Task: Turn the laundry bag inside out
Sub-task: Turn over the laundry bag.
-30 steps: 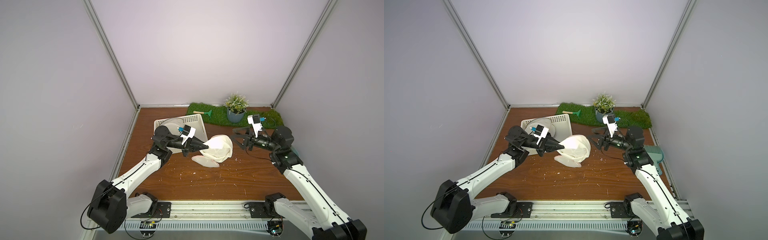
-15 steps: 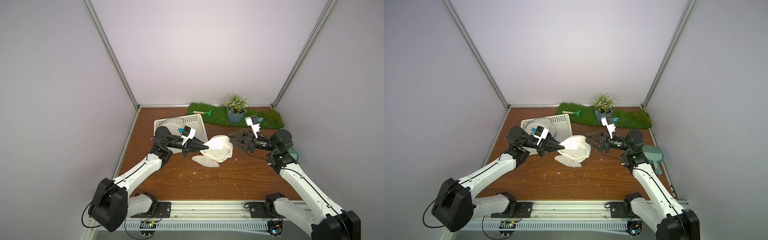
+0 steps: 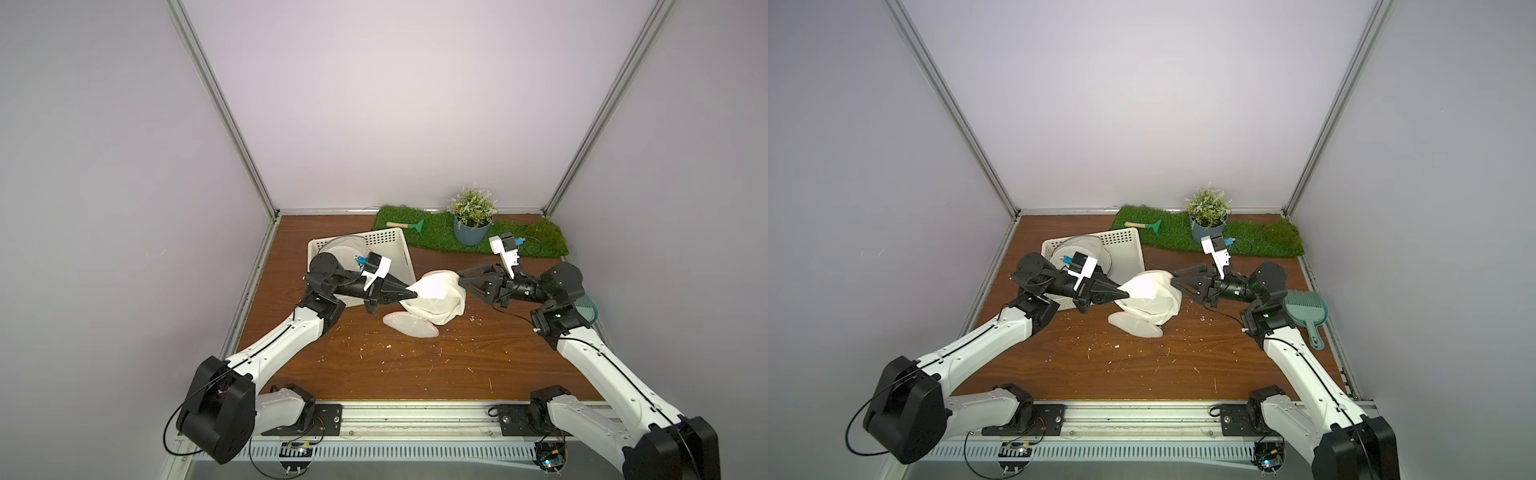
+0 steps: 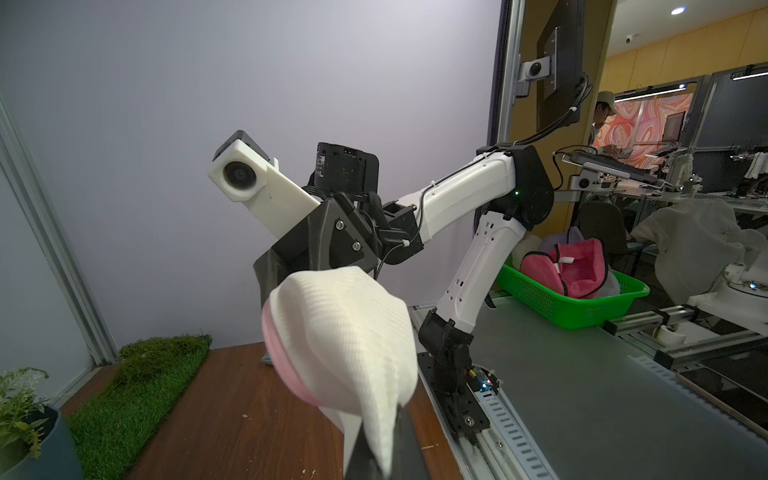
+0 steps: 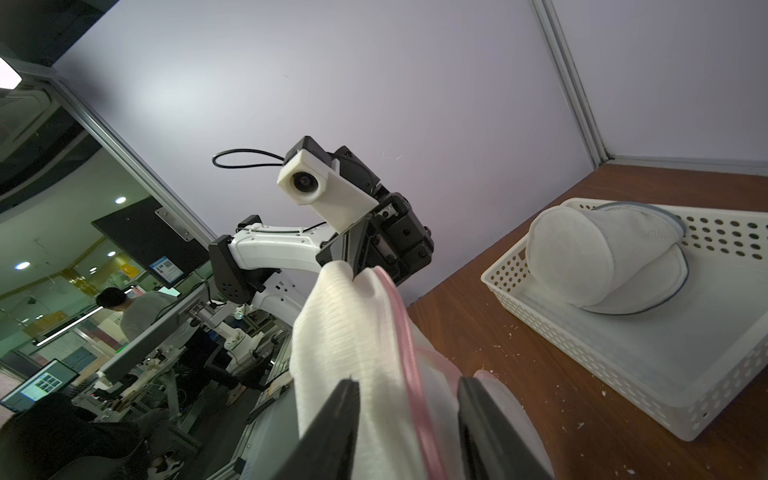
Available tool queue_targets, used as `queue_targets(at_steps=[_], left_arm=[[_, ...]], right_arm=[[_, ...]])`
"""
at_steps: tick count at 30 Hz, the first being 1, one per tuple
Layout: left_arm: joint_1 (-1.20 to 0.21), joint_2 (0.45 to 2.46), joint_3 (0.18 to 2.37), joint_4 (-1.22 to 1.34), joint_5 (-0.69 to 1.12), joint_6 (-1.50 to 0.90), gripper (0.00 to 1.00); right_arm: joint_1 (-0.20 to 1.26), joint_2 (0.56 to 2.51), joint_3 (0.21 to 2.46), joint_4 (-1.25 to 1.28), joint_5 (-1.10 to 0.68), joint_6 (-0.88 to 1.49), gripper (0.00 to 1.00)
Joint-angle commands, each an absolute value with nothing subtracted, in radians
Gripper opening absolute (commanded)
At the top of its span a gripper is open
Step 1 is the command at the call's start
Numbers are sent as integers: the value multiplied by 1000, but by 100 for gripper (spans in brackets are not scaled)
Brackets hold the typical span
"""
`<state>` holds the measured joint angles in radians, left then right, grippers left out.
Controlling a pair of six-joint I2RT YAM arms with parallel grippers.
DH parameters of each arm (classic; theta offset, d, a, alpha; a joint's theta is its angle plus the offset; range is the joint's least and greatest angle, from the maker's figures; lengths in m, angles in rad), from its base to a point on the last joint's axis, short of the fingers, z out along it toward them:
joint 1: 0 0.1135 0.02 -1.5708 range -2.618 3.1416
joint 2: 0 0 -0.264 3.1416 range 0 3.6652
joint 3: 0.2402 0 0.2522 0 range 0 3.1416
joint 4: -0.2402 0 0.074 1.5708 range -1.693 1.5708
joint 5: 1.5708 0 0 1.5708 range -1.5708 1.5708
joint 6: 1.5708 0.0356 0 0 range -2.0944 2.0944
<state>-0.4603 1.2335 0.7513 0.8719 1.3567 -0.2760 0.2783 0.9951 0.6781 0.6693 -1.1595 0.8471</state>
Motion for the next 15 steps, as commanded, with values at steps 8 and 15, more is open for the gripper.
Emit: queue_targets(at_steps=[8, 15], left_arm=[[-451, 1233, 757, 906, 1355, -268, 0], [-452, 1224, 736, 907, 1364, -271, 0]], right_arm=[[289, 1002, 683, 804, -1171, 896, 2], [281, 978, 779, 488, -1032, 649, 0]])
